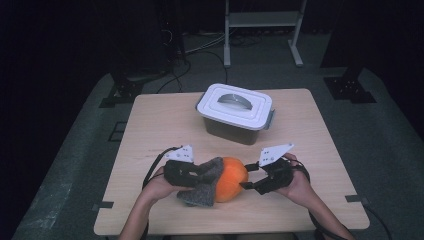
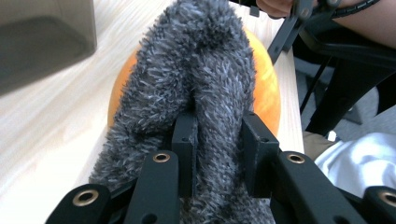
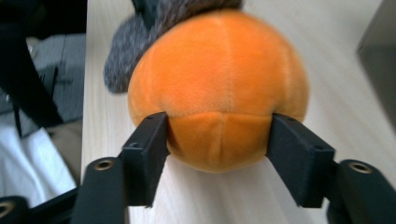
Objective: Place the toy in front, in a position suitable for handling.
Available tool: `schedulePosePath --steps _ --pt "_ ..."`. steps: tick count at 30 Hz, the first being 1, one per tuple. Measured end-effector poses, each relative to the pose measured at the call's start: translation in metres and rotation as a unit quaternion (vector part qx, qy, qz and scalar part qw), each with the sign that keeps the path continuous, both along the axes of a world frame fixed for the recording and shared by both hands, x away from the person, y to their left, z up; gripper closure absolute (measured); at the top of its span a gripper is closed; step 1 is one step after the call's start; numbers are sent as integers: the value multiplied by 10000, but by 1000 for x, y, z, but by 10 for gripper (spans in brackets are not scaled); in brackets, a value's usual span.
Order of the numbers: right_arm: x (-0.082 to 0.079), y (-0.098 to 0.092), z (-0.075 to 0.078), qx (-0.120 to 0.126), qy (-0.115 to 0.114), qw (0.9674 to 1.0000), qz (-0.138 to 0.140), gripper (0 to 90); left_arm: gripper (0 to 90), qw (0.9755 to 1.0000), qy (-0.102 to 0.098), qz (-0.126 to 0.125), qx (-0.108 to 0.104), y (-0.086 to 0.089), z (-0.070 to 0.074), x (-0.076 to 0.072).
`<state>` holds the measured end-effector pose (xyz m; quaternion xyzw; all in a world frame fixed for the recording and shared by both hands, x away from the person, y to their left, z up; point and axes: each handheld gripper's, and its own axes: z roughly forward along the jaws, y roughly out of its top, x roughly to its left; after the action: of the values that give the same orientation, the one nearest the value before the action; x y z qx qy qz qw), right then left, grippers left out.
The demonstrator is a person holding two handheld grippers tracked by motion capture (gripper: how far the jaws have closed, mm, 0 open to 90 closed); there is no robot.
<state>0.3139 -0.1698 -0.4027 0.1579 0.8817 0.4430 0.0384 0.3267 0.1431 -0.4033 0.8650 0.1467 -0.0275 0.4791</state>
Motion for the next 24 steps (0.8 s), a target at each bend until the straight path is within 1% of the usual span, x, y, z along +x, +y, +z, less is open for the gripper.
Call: schedulePosePath --steps 1,2,3,5,6,8,9,10,11,13,15,17,19,20,21,23,24 --pt "0 0 0 0 0 10000 0 352 702 10000 0 0 0 0 0 0" --pt "2 0 1 107 -68 9999 -99 265 700 10000 49 -54 -27 0 -2 0" --pt "3 1 0 84 -42 9999 -124 239 701 9999 72 -76 -37 0 -2 0" --pt "5 6 -6 47 23 9999 -106 225 700 9999 79 -130 -14 -3 -2 -1" --pt "6 8 -9 48 96 9999 -80 236 700 9999 61 -136 13 -4 -1 -1" --pt "3 11 -8 46 85 9999 -43 324 700 9999 -27 -116 43 -5 3 -3" --pt "0 12 -5 31 11 10000 -41 368 700 9998 -118 -129 61 -5 8 -4" --pt "-4 14 -3 16 -115 9999 -29 395 700 9996 -221 -155 96 -6 14 -7" --pt "-8 17 0 -20 -212 9998 17 412 701 9994 -280 -163 82 -7 17 -8" --pt "-12 22 1 -87 -350 9993 82 422 701 9989 -381 -256 -50 -10 26 -13" --pt "-17 29 2 -164 -524 9984 152 422 700 9981 -510 -350 -52 -17 33 -19" --pt "-21 34 3 -216 -643 9975 191 422 700 9971 -587 -469 -94 -22 38 -23" --pt "-25 38 3 -277 -713 9968 251 426 698 9963 -656 -548 -43 -25 40 -25" --pt "-26 40 3 -318 -745 9964 268 437 699 9961 -692 -543 13 -25 40 -25" --pt "-27 40 4 -336 -784 9959 292 455 700 9965 -678 -483 44 -23 40 -25" --pt "-27 39 5 -299 -762 9962 284 487 704 9969 -680 -376 90 -18 38 -21" --pt "-26 37 5 -268 -714 9967 260 496 704 9975 -638 -271 95 -14 37 -19"
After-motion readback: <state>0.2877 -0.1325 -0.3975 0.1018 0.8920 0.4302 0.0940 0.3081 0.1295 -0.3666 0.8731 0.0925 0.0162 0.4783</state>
